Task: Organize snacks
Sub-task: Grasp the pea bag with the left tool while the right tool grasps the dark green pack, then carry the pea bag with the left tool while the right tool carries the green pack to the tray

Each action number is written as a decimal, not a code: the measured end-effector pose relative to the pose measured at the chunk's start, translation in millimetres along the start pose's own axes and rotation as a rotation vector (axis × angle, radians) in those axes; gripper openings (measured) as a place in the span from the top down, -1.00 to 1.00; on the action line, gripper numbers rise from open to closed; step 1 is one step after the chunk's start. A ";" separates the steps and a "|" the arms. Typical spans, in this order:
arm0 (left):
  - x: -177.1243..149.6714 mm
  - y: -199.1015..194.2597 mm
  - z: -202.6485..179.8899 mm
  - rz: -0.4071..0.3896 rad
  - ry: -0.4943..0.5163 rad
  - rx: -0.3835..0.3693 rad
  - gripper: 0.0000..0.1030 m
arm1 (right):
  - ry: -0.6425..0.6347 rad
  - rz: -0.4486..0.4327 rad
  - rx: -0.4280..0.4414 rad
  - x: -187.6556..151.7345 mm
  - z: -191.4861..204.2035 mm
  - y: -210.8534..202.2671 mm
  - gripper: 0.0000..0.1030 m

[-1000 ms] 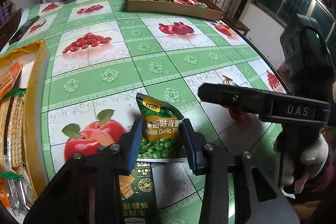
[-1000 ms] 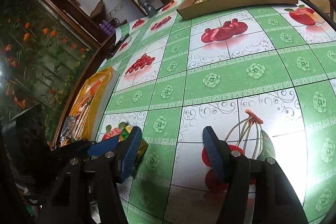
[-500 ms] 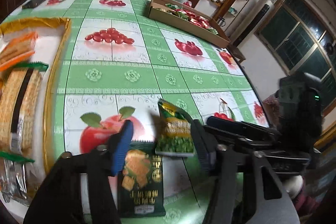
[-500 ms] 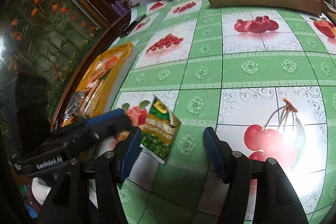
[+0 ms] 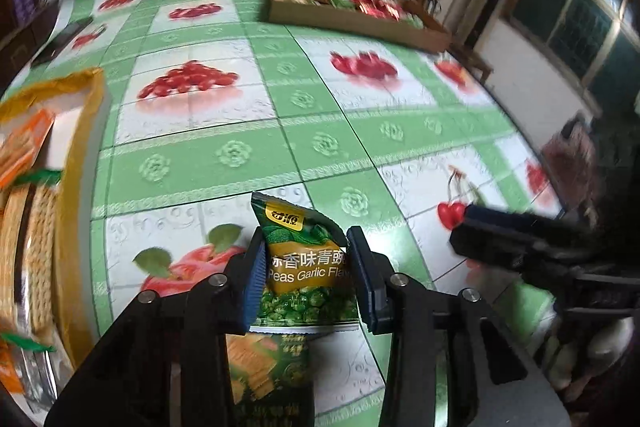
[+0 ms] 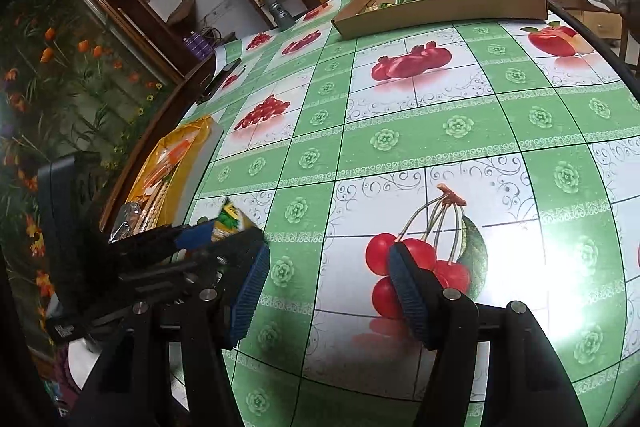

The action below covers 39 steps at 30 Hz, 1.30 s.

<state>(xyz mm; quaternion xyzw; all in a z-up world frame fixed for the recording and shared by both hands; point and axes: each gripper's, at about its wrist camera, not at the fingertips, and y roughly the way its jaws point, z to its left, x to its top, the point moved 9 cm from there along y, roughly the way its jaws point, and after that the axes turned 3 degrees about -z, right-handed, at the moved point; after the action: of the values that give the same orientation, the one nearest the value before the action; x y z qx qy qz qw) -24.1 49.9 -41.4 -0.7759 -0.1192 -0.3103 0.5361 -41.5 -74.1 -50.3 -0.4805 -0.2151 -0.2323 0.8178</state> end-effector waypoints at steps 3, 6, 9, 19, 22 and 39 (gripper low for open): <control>5.4 -25.2 8.1 -0.064 -0.088 -0.088 0.30 | -0.027 0.026 0.015 -5.3 12.3 6.1 -0.25; 11.3 -54.5 21.9 -0.142 -0.140 -0.096 0.30 | -0.073 0.072 0.037 -14.4 32.0 14.5 -0.26; 11.7 -79.5 37.9 -0.202 -0.185 -0.094 0.30 | -0.121 0.127 0.053 -25.7 56.6 27.8 -0.27; -1.7 -109.9 74.6 -0.286 -0.252 -0.084 0.29 | -0.344 0.207 0.013 -62.1 144.5 66.8 -0.37; -5.0 -113.2 84.0 -0.296 -0.262 -0.076 0.29 | -0.445 0.177 -0.091 -68.2 155.7 76.7 -0.43; -19.6 -133.6 120.9 -0.340 -0.329 -0.050 0.29 | -0.380 0.106 -0.027 -55.4 155.9 48.8 0.10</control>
<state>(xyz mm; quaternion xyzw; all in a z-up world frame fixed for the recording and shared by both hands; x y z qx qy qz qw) -65.8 215.3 19.8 -0.7980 -0.3261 -0.2682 0.4301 -77.2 94.6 -46.2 -0.5372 -0.3369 -0.0969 0.7671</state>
